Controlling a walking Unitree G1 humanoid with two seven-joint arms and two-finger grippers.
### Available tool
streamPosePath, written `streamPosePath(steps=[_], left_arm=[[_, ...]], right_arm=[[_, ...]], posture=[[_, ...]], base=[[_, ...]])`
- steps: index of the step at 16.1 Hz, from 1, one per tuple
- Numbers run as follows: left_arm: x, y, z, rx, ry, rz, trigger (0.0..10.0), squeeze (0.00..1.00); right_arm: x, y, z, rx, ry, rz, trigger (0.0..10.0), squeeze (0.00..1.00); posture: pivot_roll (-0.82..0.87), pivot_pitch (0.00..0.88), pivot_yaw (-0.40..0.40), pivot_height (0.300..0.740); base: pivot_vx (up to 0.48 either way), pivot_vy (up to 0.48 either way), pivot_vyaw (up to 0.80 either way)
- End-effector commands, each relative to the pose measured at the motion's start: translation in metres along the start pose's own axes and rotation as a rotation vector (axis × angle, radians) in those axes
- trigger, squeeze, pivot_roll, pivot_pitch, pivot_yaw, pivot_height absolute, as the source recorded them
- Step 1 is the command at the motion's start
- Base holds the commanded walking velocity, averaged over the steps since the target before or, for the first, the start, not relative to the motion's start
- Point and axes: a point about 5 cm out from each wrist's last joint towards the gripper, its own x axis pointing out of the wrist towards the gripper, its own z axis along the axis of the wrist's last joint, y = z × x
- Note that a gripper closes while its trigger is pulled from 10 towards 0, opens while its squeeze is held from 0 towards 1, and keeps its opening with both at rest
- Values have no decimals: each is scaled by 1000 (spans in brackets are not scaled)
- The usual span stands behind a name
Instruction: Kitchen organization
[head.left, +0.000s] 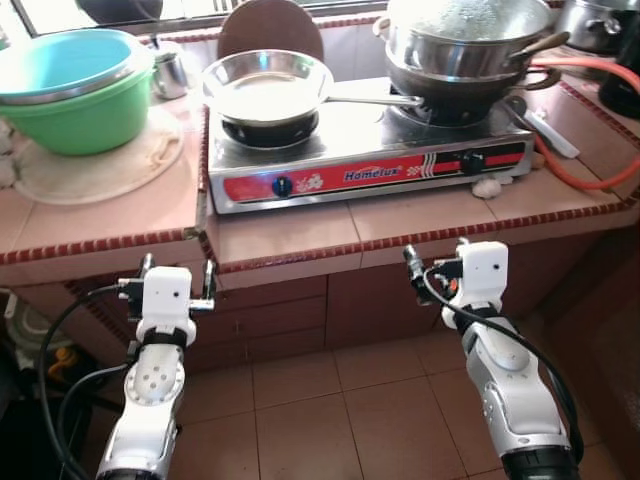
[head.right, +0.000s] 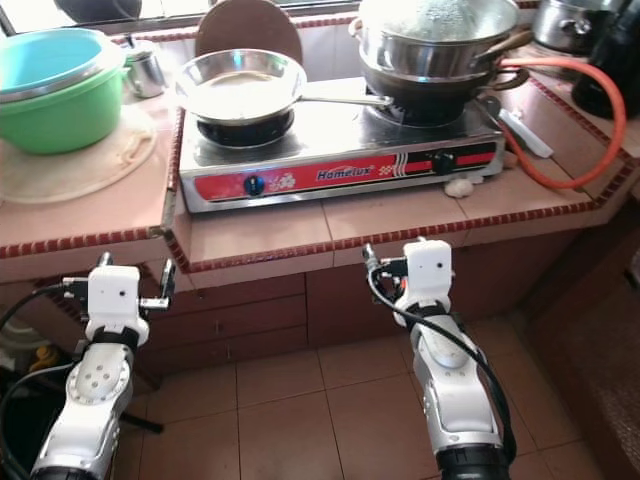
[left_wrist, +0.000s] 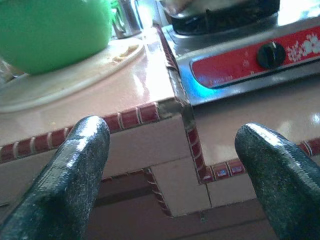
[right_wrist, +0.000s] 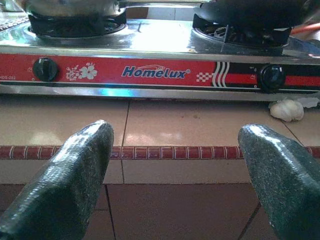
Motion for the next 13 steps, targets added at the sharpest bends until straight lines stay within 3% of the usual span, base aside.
streamPosePath(steps=[1,9,13], left_arm=[[-1,2,2,2,-4,-11,10000,0],[-1,1,6,-75,-4,-22,10000,0],[-1,3,5,-63,8,-40,10000,0]], right_arm=[[-2,3,4,-4,-10,14,10000,0],[-6,4,5,2,-4,16,10000,0],[-6,4,6,0,1,18,10000,0]], posture=[[-128,114,54,740],[-132,124,53,740],[-131,130,54,740]], base=[[0,0,-788],[0,0,-788],[0,0,-788]])
